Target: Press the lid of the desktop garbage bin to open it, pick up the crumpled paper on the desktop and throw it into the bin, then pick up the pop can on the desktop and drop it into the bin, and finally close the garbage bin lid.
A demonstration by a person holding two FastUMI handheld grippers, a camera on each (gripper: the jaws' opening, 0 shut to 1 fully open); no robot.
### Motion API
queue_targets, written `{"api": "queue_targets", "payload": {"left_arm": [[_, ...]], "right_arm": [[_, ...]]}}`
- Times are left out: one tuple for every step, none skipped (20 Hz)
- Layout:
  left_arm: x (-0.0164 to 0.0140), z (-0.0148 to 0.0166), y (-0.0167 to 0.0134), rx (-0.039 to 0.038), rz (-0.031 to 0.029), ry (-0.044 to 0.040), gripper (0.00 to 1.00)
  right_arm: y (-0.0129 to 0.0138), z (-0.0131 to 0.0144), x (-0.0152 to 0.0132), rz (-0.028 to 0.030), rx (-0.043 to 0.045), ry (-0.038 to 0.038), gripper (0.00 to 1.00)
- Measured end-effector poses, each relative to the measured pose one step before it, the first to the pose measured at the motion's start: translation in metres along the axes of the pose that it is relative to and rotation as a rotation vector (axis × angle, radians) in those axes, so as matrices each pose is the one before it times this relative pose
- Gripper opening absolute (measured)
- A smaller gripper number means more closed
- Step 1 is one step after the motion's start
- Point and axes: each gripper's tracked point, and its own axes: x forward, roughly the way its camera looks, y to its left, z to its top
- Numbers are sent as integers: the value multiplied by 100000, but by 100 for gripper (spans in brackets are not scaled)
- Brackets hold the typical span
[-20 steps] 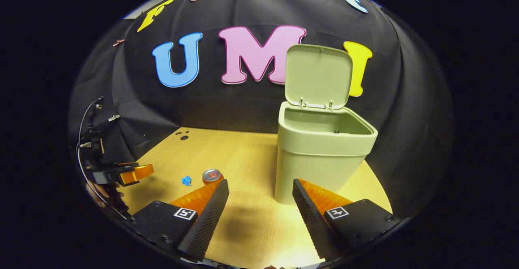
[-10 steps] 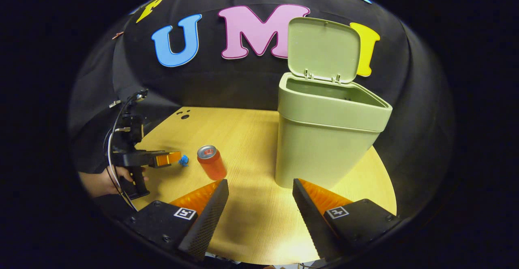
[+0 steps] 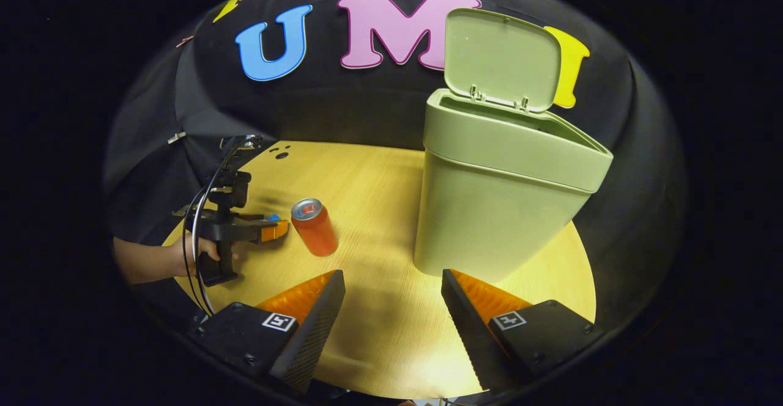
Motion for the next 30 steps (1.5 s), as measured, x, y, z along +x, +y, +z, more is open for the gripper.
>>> {"api": "queue_targets", "payload": {"left_arm": [[34, -28, 49, 1265, 357, -266, 94], [61, 15, 5, 244, -348, -562, 93], [-226, -79, -46, 84, 67, -184, 88], [-87, 57, 14, 38, 46, -326, 83], [70, -120, 196, -168, 418, -157, 75], [-46, 14, 105, -421, 345, -517, 72], [-73, -78, 137, -366, 476, -52, 59], [-166, 143, 61, -558, 398, -477, 46], [130, -89, 82, -323, -247, -3, 40], [-8, 31, 39, 560, -311, 47, 34], [20, -4, 52, 830, -519, 144, 35], [-48, 101, -7, 995, -364, 22, 34], [-226, 147, 107, 864, -69, -97, 31], [-324, 384, 85, 634, 330, -985, 31], [-365, 591, 179, 543, 303, -1913, 30], [-498, 764, -25, 505, -196, -1817, 30], [-742, 653, 30, 504, 45, -1256, 27], [-798, 903, -17, 373, -455, -1708, 27], [-828, 1015, -71, 576, -578, -2130, 27], [-974, 1056, -119, 624, -488, -1767, 30], [-1161, 1163, -177, 301, -809, -1770, 27], [-1235, 1288, -320, 409, -1031, -2056, 30], [-1204, 1449, -327, 846, -784, -2286, 30], [-1162, 1555, -378, 881, -777, -2258, 30], [-995, 1529, -564, 577, -1200, -2926, 30], [-842, 1670, -782, -59, -1555, -2492, 30], [-696, 1190, -952, -919, -1894, -1937, 30], [-632, 1551, -1179, -1060, -2524, -2679, 30], [-711, 1560, -1293, -906, -2800, -2918, 28], [-579, 1677, -1371, 379, -2447, -2651, 26]], "right_arm": [[-119, -44, 137, -96, 825, 456, 99], [-127, -52, 165, -160, 751, 350, 100], [-28, -22, 84, -116, 617, 344, 100], [-48, -69, 160, 20, 506, 256, 100], [14, 25, 107, 92, 404, 47, 99], [86, -4, 51, 158, 305, 86, 100], [61, -49, 63, 211, 199, 159, 100], [-24, -41, 77, 25, 14, 55, 100], [40, 40, -26, 110, 58, -111, 99], [44, -19, -82, 188, 162, -243, 100], [-4, 12, -52, 19, 196, -233, 100], [-34, -37, 12, -10, 218, -166, 100], [-31, -49, 16, 9, 325, -35, 100], [21, -26, -51, 72, 480, -95, 99], [-25, -20, -42, 45, 534, -85, 100], [-4, -1, 12, 66, 564, -192, 99], [-8, 44, -3, 92, 503, -249, 99], [72, -40, -51, 38, 417, -19, 99], [181, -90, -18, 434, 451, 184, 99], [240, -58, 8, 730, 109, 134, 99], [255, 37, 88, 779, -167, -187, 99], [354, -59, -3, 955, -185, -56, 99], [272, -40, 42, 791, -51, 165, 100], [317, -40, 79, 1043, 331, 312, 99], [373, 49, 68, 1319, 495, 231, 99], [342, -25, 7, 1343, 99, 313, 100], [269, 28, -105, 1151, -342, -143, 100], [135, 27, 4, 786, -725, -553, 99], [14, -4, -92, 535, -708, -398, 99], [45, -34, -61, 582, -106, -385, 99]]}}
